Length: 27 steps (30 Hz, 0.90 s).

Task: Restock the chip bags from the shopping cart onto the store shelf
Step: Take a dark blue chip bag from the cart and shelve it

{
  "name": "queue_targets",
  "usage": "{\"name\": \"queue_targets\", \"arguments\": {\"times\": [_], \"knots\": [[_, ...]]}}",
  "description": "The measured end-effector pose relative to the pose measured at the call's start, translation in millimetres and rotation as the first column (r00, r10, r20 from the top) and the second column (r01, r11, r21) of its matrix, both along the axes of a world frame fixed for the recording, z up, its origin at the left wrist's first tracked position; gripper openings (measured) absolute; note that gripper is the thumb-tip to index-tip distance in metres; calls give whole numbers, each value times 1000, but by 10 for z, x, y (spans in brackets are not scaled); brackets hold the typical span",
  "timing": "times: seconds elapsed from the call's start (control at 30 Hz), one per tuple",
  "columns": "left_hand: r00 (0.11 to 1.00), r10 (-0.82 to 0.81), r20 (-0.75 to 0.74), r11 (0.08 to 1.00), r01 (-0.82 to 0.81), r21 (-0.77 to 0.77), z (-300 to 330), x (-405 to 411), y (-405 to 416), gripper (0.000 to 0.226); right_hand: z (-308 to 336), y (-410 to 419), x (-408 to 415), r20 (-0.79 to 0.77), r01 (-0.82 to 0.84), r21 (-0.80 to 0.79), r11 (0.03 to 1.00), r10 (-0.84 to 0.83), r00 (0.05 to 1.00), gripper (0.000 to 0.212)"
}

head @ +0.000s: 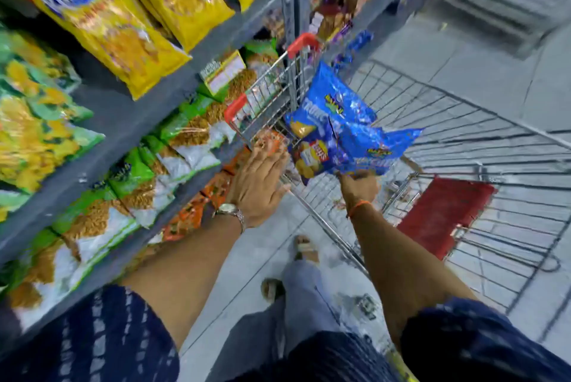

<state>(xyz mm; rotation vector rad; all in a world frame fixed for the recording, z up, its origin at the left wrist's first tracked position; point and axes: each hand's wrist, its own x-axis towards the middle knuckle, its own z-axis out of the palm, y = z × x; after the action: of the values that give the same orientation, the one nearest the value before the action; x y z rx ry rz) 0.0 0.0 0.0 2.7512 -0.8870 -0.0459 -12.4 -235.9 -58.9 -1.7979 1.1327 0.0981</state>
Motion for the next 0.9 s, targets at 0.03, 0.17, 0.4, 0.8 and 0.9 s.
{"name": "queue_targets", "arguments": {"times": [0.03,0.17,0.4,0.8,0.9], "knots": [[1000,-9,3,1000,9,-3,-90,17,9,63,-90,13,45,0,-1,78,997,1,1000,44],[996,38,83,998,-33,-60,-322,72,-4,61,-432,175,328,138,-60,407,912,4,990,59],[979,52,196,980,-12,-200,-580,124,-28,70,-957,500,589,183,136,465,875,-245,952,72],[979,29,200,991,-2,-131,-495,162,-44,87,-1075,543,772,143,128,362,923,-191,971,58],[992,-10,127,998,18,-61,-364,162,-9,79,-842,509,760,203,41,358,933,-121,972,63]]}}
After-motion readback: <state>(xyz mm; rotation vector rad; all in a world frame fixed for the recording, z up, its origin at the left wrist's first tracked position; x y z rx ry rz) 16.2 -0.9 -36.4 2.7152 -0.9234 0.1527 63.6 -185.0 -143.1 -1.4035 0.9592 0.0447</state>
